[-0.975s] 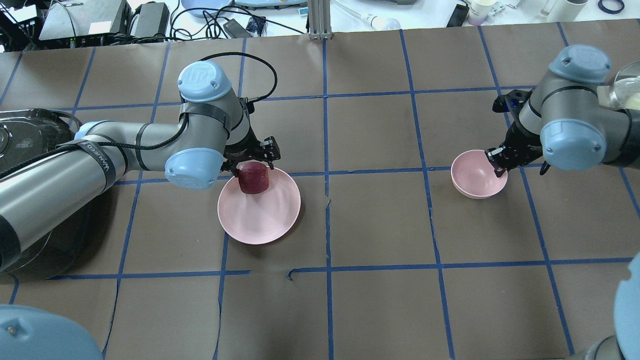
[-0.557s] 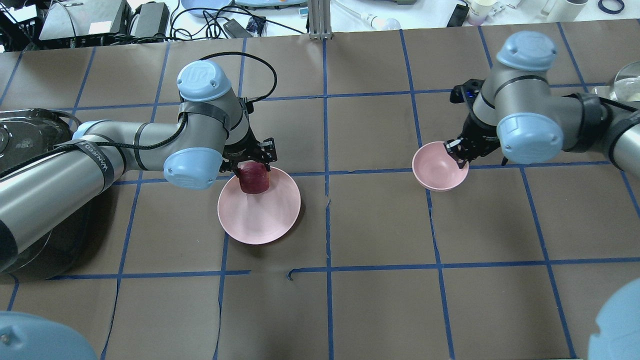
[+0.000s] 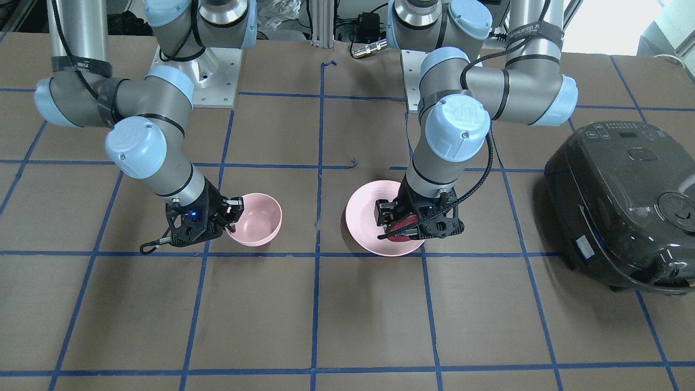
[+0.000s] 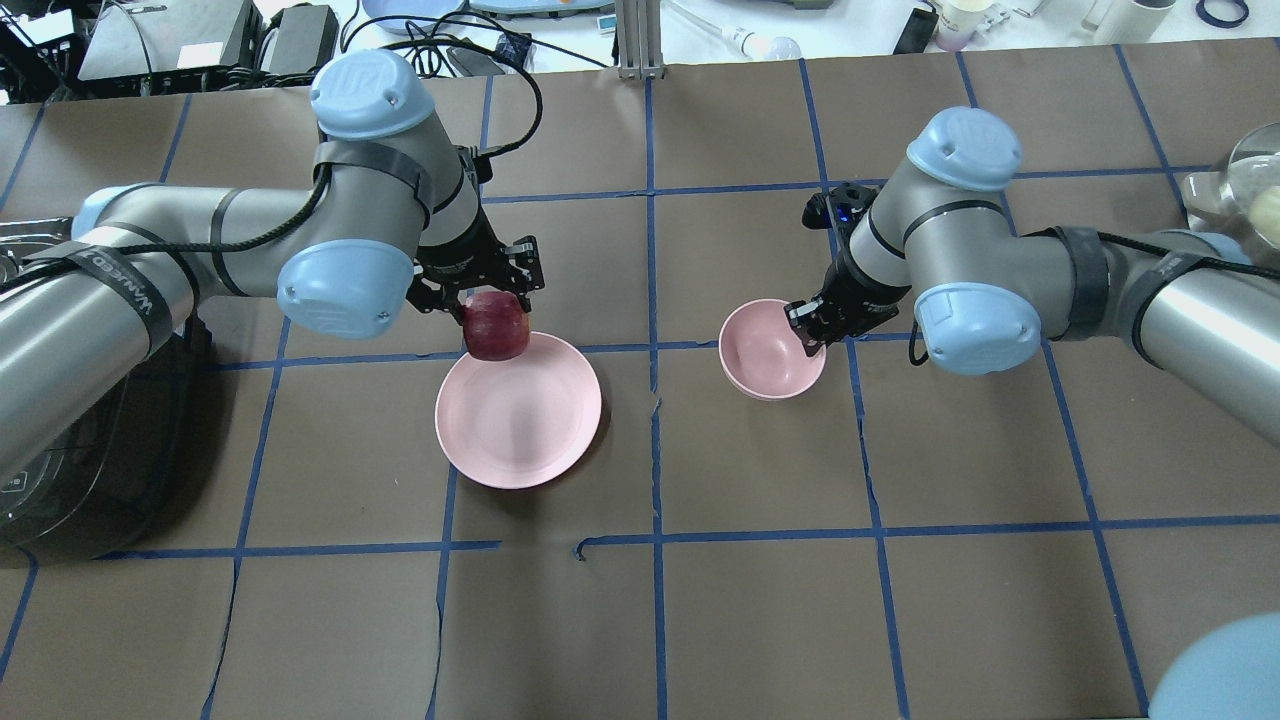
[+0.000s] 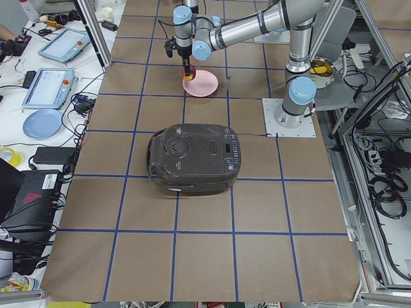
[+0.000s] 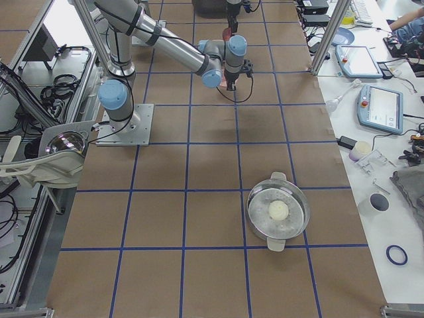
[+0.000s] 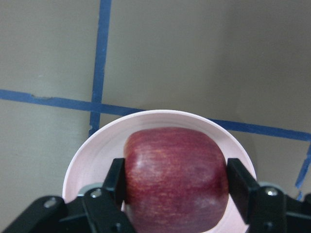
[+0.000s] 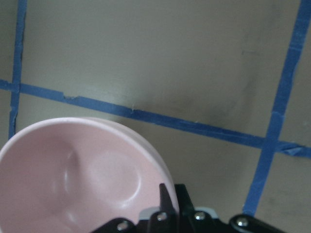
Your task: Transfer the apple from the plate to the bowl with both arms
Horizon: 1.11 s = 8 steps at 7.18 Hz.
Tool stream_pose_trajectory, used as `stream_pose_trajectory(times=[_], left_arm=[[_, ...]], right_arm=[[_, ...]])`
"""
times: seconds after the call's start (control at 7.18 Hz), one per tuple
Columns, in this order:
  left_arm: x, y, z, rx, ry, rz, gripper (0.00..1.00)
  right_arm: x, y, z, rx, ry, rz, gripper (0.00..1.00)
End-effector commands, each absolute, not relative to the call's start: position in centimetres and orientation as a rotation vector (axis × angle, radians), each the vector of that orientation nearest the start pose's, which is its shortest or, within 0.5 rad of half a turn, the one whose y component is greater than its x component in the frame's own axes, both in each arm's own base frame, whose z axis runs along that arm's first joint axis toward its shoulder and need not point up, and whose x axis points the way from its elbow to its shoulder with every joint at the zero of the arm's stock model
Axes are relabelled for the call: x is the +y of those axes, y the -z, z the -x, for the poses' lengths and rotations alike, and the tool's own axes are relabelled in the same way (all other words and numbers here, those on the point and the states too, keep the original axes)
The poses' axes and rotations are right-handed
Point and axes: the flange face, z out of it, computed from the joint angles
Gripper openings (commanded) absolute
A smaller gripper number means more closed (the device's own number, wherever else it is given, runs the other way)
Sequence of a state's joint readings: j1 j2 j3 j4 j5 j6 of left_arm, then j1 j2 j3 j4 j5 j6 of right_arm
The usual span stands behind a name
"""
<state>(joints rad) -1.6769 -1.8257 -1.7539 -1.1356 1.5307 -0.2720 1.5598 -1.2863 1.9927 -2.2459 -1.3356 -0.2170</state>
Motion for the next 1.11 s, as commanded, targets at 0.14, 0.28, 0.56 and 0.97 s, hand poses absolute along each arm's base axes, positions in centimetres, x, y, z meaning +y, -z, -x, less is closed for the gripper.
stream_pose_trajectory(times=[0.14,0.28,0.56,0.97], left_arm=[[-54.6,-34.5,17.3,3.181,-0.003,0.067,0.26],[-54.5,-34.7,17.3,3.179,0.000,0.066,0.26],[-54.3,-35.6,17.4,3.188,0.028,0.063,0.26],[-52.8,-36.8,24.2,3.196,0.082,-0.085,0.19]], right_arm=[[-49.8,-19.6,-15.3,2.871,0.005,0.278,0.83],[-49.7,-19.6,-15.2,2.886,-0.007,0.272,0.97],[-50.7,-21.0,-14.7,2.902,0.020,0.172,1.00],[-54.1,-33.7,-13.0,3.014,-0.071,0.104,1.00]])
